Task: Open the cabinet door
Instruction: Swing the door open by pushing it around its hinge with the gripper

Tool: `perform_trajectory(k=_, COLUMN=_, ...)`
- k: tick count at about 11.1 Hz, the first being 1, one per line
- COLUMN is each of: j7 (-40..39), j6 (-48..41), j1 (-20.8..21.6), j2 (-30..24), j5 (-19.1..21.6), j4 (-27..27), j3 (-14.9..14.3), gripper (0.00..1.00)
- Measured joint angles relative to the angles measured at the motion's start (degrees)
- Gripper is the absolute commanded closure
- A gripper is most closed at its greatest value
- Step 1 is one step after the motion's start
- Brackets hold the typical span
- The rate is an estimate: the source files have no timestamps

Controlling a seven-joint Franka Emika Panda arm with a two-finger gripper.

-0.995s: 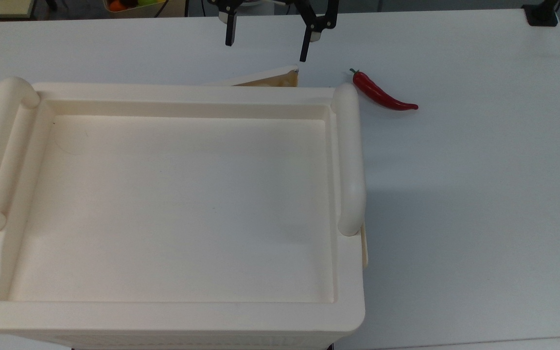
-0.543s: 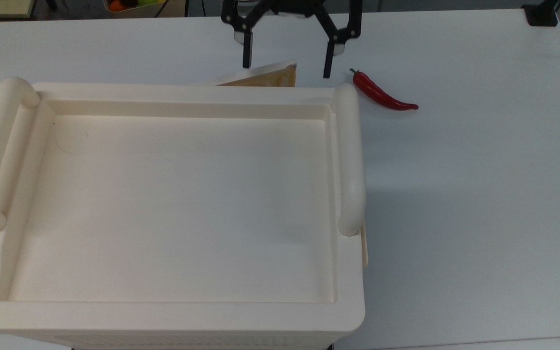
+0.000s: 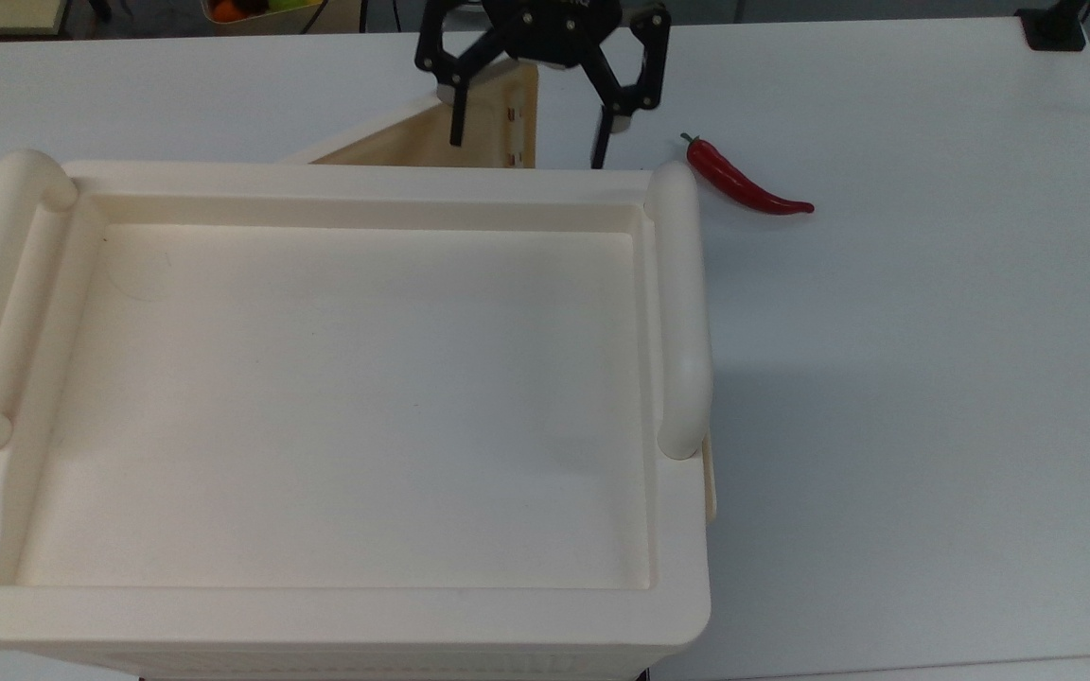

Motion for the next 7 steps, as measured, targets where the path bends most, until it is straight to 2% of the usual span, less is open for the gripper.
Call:
perform_trajectory(k=2, j7=-4.84, j6=-8.74, j1=-0.60, j2=-2.23, j5=0.04, j4=0.00, j3=-0.34, gripper=0.00)
perform_trajectory(k=3, j7=-8.59, j6=-12.56, j1=-1.72, j2=-3.23, j5=1.63, j4=-0.01, j3=-0.48, gripper=0.00)
perform_trajectory(k=5, j7=-18.60, j6=-19.15, j1=-6.00, j2=-4.71, j5=8.13, j4=-0.02, j3=-0.76, gripper=0.00)
perform_trajectory(k=7, j7=-22.51, j6=-23.33, j1=-8.44, j2=-5.13, j5=10.76, j4=-0.15, j3=-0.81, gripper=0.00)
